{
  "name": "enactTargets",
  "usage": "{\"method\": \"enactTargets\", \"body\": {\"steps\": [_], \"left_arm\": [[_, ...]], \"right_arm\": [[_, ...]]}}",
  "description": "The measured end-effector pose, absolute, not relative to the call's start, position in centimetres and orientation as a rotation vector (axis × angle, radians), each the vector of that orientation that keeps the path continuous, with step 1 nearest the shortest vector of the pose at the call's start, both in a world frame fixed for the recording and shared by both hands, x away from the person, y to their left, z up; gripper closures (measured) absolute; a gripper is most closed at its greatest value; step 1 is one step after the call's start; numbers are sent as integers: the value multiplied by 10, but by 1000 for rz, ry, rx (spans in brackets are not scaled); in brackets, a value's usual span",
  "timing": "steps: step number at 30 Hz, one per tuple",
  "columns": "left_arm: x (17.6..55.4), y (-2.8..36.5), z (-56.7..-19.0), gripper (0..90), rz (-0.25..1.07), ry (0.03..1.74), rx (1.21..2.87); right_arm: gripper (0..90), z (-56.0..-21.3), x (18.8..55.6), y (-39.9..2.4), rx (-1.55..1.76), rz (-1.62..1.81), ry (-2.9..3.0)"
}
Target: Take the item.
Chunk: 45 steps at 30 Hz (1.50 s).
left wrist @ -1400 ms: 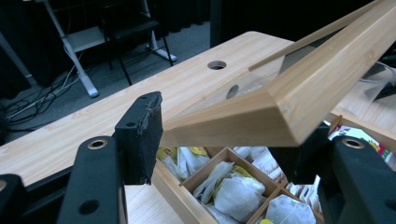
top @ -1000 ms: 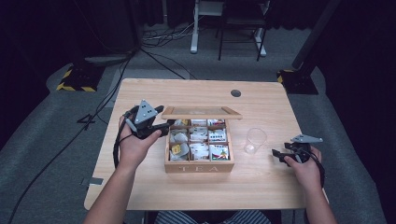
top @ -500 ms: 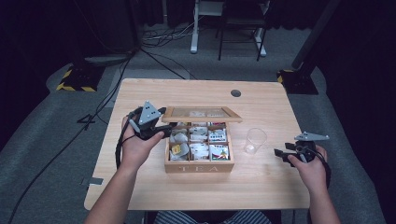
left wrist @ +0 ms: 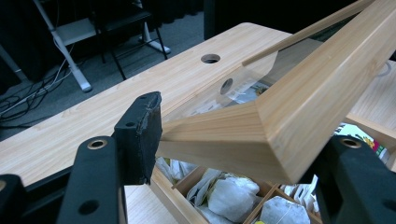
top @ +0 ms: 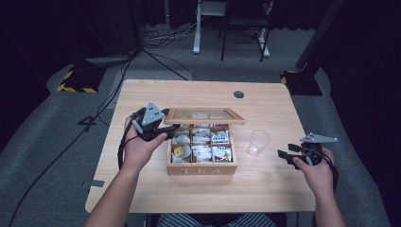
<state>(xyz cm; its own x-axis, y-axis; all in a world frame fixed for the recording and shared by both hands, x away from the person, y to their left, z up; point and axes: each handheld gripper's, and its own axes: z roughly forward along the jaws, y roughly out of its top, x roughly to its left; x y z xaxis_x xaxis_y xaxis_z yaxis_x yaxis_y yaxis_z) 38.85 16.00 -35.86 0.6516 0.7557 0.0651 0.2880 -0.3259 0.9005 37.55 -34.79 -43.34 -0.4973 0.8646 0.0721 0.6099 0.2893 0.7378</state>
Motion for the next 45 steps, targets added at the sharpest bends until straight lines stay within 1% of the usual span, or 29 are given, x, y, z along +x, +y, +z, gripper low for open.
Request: {"method": "enactTargets", "body": {"steps": [4,11,16,21,26,31,34,38,41,45], "left_arm": [[390,158,-359,396,606,818,1911],[390,156,-359,394,613,809,1921],[391,156,-360,390,604,807,1918],[391,155,-361,383,601,817,1909],[391,154,-360,382,612,818,1914],[390,153,-359,382,623,831,1920],[391,150,-357,380,624,841,1924],[391,146,-358,374,640,848,1945],[389,143,-357,372,671,863,1963],[390,143,-356,366,659,884,1958]], "right_arm": [[439,-427,368,-342,1352,1083,2214],[469,-411,359,-319,1304,1108,2226],[476,-399,352,-307,1277,1107,2233],[464,-388,349,-288,1206,1118,2272],[428,-384,349,-267,1164,1194,2304],[331,-381,353,-244,1113,1228,2322],[325,-380,356,-230,1094,1244,2318],[363,-378,359,-214,1031,1256,2352],[410,-376,361,-206,1006,1252,2383],[449,-376,365,-194,959,1207,2424]]}}
